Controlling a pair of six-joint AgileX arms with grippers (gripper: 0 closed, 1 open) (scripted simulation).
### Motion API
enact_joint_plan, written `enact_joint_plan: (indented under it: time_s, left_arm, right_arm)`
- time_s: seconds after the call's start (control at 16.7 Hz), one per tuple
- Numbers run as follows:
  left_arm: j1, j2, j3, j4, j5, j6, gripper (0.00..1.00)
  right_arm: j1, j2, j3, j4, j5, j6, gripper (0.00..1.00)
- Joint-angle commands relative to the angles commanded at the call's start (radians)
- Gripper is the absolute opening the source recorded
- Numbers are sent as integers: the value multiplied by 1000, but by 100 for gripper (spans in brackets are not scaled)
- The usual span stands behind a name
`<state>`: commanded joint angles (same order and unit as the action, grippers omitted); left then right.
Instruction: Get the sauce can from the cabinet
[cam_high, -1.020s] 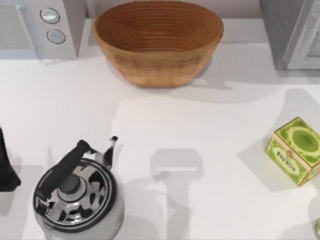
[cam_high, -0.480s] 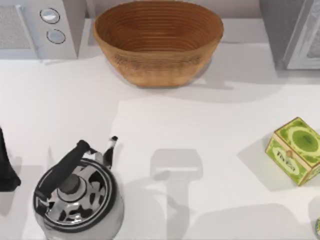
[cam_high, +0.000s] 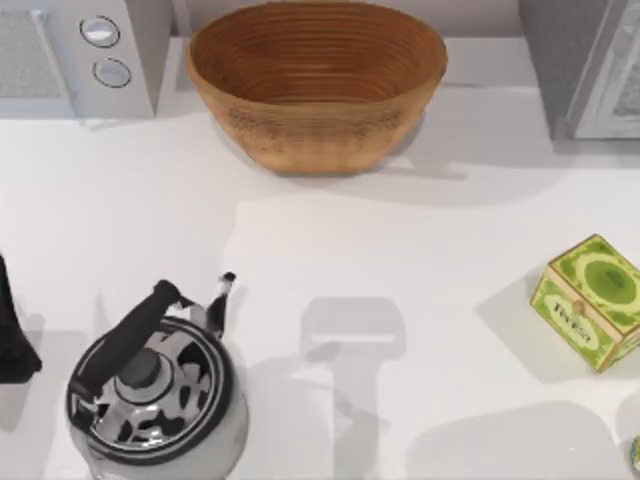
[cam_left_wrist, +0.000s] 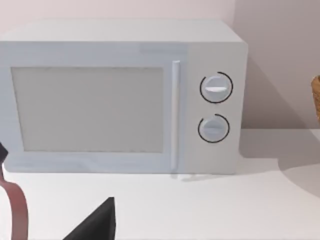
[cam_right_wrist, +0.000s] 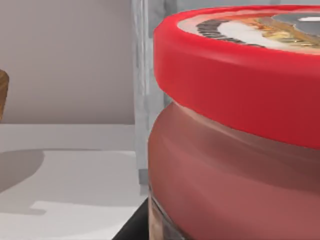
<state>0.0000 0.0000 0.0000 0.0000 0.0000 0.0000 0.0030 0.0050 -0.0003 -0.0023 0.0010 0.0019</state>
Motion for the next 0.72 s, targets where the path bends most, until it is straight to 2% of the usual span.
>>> enact_joint_plan:
  time_s: [0.18,0.36,0.72]
  left_arm:
    - [0,0,0,0,0,0,100]
    - [0,0,0,0,0,0,100]
    - [0,0,0,0,0,0,100]
  right_arm:
    - [-9,3,21,-4,0,-12,0]
    - [-57,22,128,-27,2,-71,0]
    - [-272,114,589,-137,13,-335,0]
